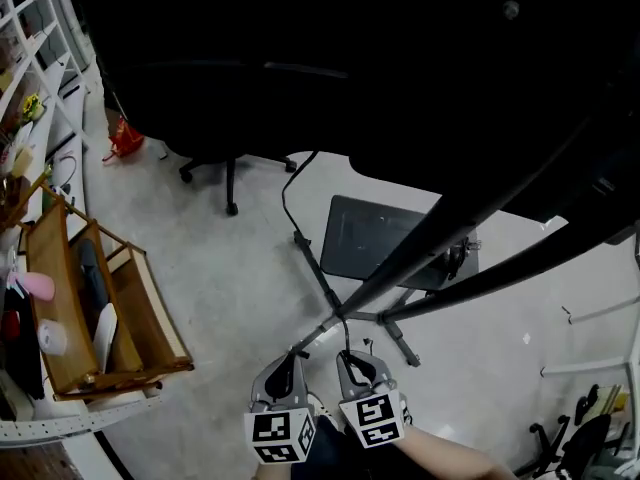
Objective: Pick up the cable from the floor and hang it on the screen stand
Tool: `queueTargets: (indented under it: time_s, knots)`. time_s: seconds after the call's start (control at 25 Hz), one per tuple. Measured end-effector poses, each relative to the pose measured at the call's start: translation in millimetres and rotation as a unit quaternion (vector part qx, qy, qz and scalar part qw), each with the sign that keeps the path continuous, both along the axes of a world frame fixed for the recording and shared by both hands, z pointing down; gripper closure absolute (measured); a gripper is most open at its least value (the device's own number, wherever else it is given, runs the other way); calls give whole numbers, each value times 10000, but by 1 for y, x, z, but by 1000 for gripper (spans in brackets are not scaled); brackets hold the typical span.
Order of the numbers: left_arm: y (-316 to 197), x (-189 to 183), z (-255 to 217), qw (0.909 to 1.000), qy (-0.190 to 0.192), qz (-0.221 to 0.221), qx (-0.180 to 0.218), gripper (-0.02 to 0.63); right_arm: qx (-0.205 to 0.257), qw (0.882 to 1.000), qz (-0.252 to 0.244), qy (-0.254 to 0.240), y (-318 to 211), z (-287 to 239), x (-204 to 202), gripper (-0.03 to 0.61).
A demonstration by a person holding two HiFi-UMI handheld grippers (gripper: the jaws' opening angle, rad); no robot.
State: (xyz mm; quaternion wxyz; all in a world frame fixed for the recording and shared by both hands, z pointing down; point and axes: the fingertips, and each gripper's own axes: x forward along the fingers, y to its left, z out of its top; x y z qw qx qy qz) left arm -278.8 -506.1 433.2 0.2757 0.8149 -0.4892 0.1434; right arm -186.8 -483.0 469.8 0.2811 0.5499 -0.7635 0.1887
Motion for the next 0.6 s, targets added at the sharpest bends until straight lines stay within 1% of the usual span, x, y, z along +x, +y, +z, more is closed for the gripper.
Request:
queueTargets:
  time_s: [0.12,0.2,0.28,0.36,0.48,0.6]
  knots:
    - [-2,21,-39,9997,188,34,162,606,187,9998,63,-36,-4,-50,23,572]
    - [-2,35,-64,9992,285,83,266,606,216,9996,114,-118,-5,-81,37,572]
    - [-2,53,-89,9987,373,175,309,606,243,9994,131,-199,-5,-114,52,572]
    - [-5,76,-115,9976,467,320,392,606,378,9989,137,-231,-6,-149,67,572]
    - [-8,110,-156,9945,461,612,715,606,712,9971,165,-213,-1,-200,86,572]
    - [-12,139,-198,9888,464,888,1106,606,1112,9935,220,-93,5,-248,105,572]
